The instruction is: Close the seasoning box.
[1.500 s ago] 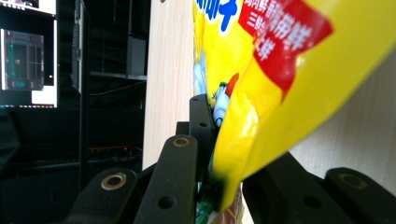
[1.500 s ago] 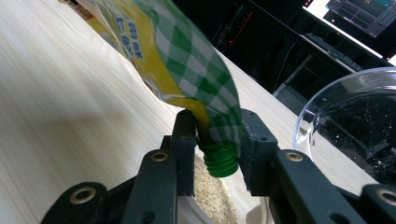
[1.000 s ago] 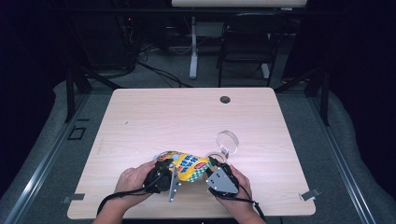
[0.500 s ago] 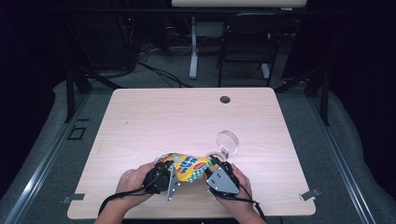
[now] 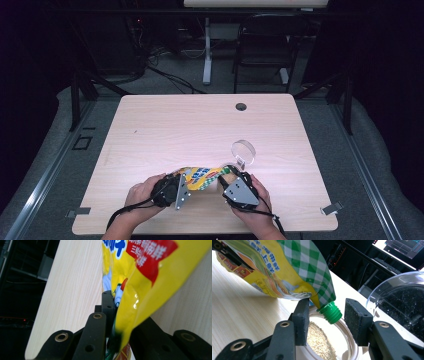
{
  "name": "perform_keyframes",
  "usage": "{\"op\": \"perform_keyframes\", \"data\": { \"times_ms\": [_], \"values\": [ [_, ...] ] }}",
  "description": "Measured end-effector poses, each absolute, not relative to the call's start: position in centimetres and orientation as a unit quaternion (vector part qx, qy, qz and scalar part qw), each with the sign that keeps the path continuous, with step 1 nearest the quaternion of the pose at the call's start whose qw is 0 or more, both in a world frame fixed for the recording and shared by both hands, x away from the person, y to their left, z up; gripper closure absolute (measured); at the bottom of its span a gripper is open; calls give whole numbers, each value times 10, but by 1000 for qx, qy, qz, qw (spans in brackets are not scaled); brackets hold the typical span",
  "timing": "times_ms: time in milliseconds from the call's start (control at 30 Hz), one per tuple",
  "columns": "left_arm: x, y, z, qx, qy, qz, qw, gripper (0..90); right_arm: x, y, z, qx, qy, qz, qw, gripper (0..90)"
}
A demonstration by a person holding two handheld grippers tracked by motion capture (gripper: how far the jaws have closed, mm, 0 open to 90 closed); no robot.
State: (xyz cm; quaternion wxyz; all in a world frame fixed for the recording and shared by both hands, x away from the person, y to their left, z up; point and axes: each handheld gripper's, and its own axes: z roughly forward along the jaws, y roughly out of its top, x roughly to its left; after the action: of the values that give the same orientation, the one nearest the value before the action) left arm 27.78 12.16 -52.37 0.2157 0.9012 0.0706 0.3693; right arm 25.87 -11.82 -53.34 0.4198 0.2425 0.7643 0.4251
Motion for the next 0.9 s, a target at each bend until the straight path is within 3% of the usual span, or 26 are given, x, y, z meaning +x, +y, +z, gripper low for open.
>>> {"op": "perform_keyframes", "data": {
  "times_ms": [900],
  "values": [
    [290, 140, -522, 896, 131, 316, 283, 866, 260, -121, -534, 253, 762, 431, 412, 547]
  ]
}}
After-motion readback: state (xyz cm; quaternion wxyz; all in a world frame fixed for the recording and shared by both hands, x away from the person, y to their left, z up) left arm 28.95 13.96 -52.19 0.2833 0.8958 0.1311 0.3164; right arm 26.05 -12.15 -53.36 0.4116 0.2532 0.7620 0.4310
